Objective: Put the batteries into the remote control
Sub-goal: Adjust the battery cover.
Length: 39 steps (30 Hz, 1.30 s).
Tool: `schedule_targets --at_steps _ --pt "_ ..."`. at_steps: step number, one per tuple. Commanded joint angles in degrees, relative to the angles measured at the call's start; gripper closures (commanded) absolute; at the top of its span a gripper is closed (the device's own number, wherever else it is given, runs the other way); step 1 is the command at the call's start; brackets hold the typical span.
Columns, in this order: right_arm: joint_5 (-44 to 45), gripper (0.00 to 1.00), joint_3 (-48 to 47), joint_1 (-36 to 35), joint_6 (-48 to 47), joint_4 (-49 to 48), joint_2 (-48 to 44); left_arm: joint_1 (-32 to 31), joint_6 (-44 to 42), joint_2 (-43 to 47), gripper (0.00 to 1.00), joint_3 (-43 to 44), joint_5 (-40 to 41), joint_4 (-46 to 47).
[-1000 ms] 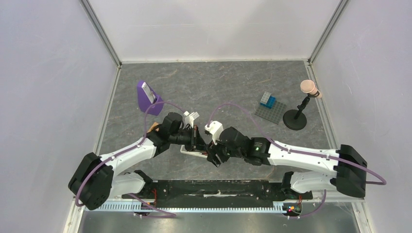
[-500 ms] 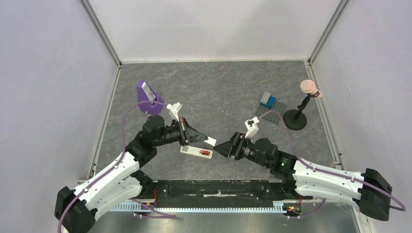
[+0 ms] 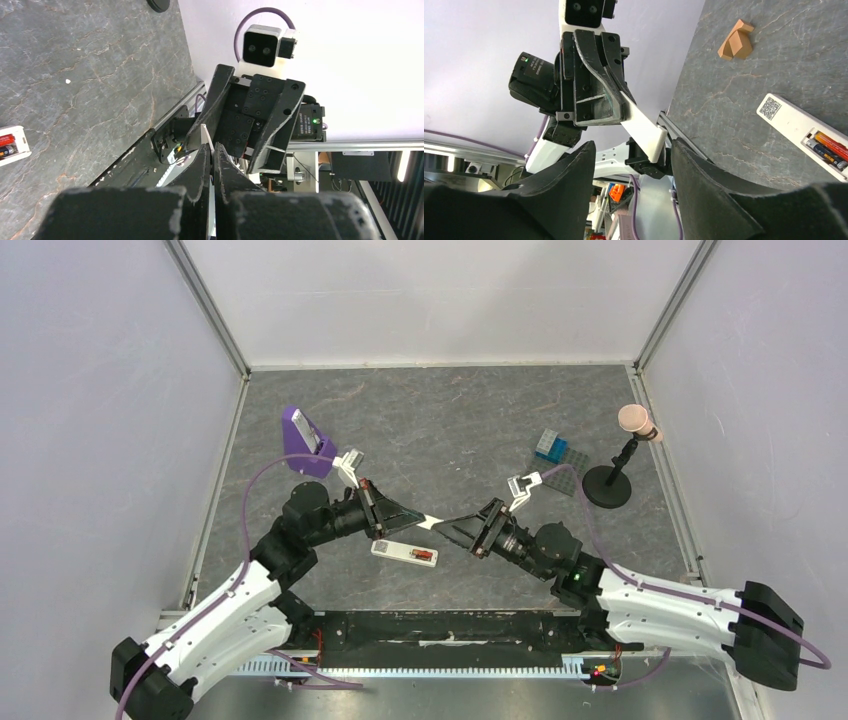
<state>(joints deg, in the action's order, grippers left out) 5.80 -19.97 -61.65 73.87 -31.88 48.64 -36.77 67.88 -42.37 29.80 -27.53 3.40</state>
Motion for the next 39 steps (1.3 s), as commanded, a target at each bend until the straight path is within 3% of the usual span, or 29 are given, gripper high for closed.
schedule_targets --at_steps 1,16,23,28,29,31,33,35,39 --pt "-1.5 0.42 0.1 0.0 3.1 -6.5 2.0 -0.2 3.3 0.9 0.98 0.0 -1.0 3.4" --pt "-1.5 0.65 5.4 0.0 7.0 -19.8 4.8 -0.2 5.1 2.9 0.98 -1.5 -3.6 4.5" --pt "-2.7 0.79 6.4 0.2 8.3 -25.8 9.2 -0.2 6.2 4.5 0.98 -3.6 -4.8 6.2" --pt "-3.7 0.97 7.1 0.2 8.8 -26.4 9.8 -0.1 6.3 5.1 0.98 -4.0 -4.6 5.6" --pt "-3.9 1.00 7.1 0.2 8.9 -26.1 9.8 -0.1 6.1 5.0 0.91 -3.9 -4.5 5.1" --pt "-4.2 1.00 7.5 0.2 8.8 -25.0 9.4 -0.1 5.0 5.0 0.61 -3.3 -3.8 2.8" --pt "-4.5 1.00 7.9 0.2 8.4 -22.3 8.5 -0.1 3.0 5.3 0.42 -2.2 -2.5 -1.2" --pt "-4.5 1.00 8.3 0.2 7.0 -17.5 7.0 -0.1 -1.2 5.4 0.35 0.4 0.8 -10.0" --pt "-0.8 1.00 10.1 0.2 2.8 -7.8 4.0 -0.1 -11.7 5.4 0.32 7.6 14.0 -31.9"
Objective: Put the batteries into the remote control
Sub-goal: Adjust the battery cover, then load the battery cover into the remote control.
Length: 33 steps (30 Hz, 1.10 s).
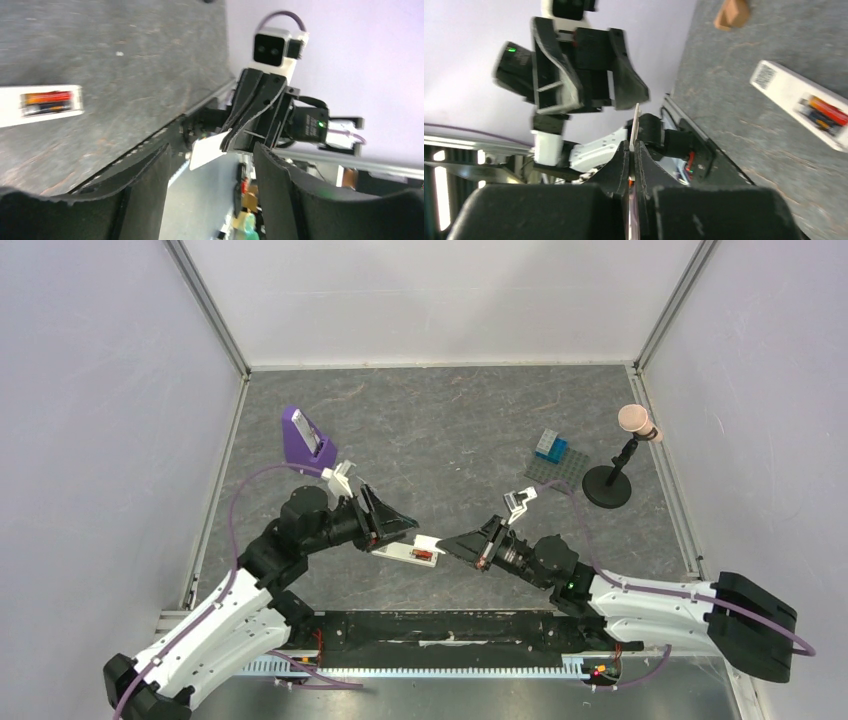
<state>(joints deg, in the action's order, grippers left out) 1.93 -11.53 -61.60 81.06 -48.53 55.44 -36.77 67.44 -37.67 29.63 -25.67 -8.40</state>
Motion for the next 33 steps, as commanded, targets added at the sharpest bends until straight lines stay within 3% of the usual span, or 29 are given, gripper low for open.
schedule_targets --at_steps 1,5,11,20,33 --pt "4.0 1.00 2.4 0.2 -4.8 9.0 -2.7 -0.1 -12.4 0.6 0.32 8.8 15.0 -23.9" --pt "2.7 1.00 1.9 0.3 -6.5 7.6 2.6 -0.1 -12.9 -0.6 0.33 8.4 18.7 -25.9" --pt "1.7 1.00 4.1 0.5 -4.5 -0.1 11.3 -0.1 -10.4 -7.1 0.37 4.7 17.0 -22.2" --pt "-1.8 1.00 2.8 3.2 -4.7 -16.5 26.7 0.1 -10.3 -12.0 0.39 1.4 15.9 -18.1" --pt "-2.3 1.00 0.2 3.2 1.7 -25.1 37.8 0.6 -11.3 -15.5 0.40 0.0 15.3 -16.7"
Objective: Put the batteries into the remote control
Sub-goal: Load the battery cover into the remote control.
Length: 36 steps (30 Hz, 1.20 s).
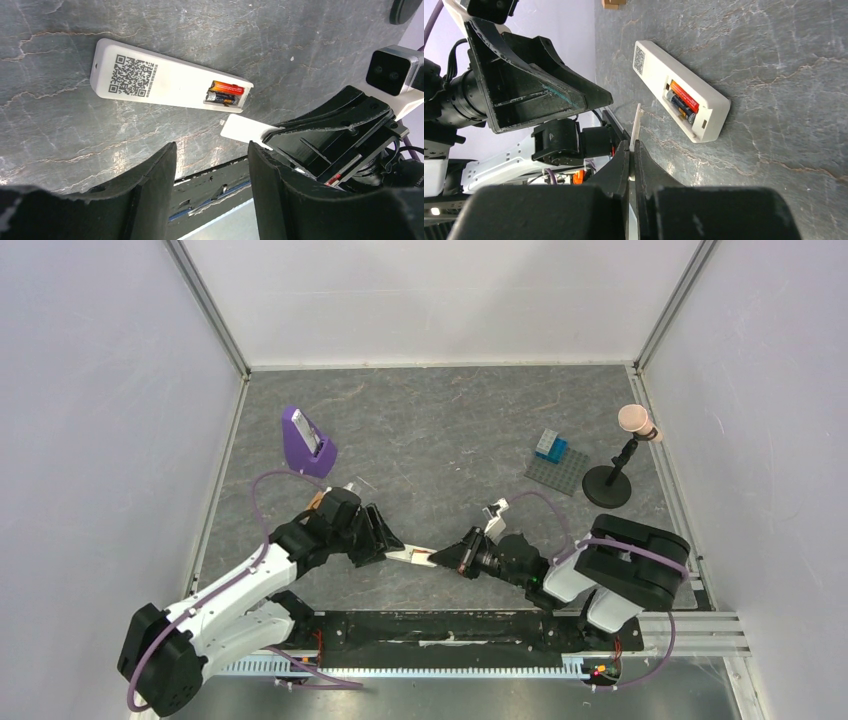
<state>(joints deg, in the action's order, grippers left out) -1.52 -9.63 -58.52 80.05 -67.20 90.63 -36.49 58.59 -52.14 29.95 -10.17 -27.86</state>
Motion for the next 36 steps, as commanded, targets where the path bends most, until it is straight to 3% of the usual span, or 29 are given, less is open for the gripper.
schedule_targets --at_steps 1,11,36 --pt "1.2 1.00 -1.9 0.1 3.2 -6.8 3.3 0.4 -2.5 -1.3 0.40 -0.2 -0.4 2.9" --pt "4.4 1.00 -5.4 0.1 2.9 -3.6 6.0 1.0 -3.1 -1.9 0.40 0.1 -0.8 2.6" --pt "6.1 1.00 -4.0 0.2 3.2 4.6 6.5 1.7 -3.3 -1.6 0.40 -1.0 -2.3 3.1"
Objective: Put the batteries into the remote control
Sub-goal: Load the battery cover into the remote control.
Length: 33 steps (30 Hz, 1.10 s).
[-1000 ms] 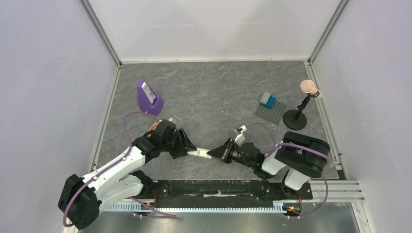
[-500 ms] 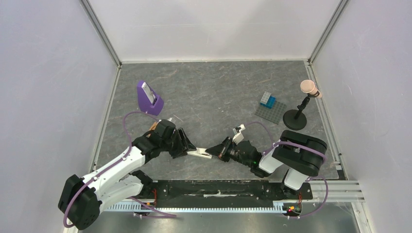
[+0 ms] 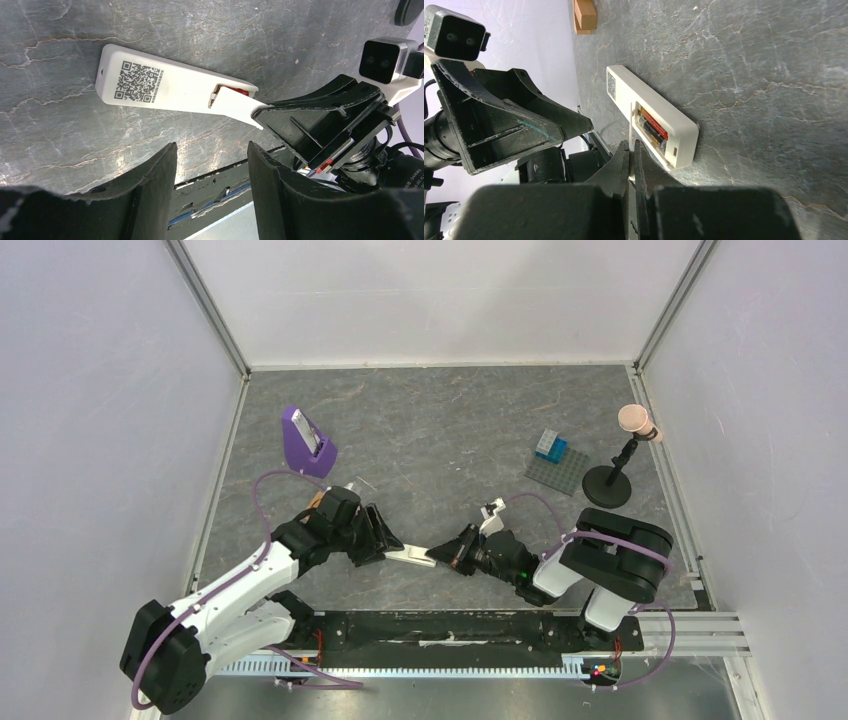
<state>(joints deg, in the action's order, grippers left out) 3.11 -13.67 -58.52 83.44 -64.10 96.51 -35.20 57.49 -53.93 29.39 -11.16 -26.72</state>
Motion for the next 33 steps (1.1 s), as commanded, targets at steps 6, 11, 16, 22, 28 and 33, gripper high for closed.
schedule_targets --at_steps 6,11,16,22,28,33 --pt "1.3 1.00 1.4 0.2 -0.2 1.1 0.2 0.6 -2.2 0.0 0.40 -0.8 -1.6 2.6" --pt "1.1 1.00 1.7 0.2 0.0 0.8 0.3 0.6 -2.2 -0.7 0.40 -1.0 -1.9 3.2" --pt "1.2 1.00 1.6 0.2 -0.2 1.4 0.4 0.6 -2.1 -1.4 0.40 -1.0 -2.5 4.1" --pt "0.5 1.00 0.1 0.2 -0.9 1.1 1.6 0.7 -2.1 -3.2 0.40 -0.7 -3.5 5.8" --pt "0.1 1.00 1.0 0.2 -0.4 -3.5 3.3 0.7 -2.0 -6.5 0.41 0.1 -3.8 8.2" --pt "-0.5 1.00 1.1 0.1 0.6 -4.7 4.7 0.8 -1.9 -10.1 0.42 1.1 -4.5 11.1"
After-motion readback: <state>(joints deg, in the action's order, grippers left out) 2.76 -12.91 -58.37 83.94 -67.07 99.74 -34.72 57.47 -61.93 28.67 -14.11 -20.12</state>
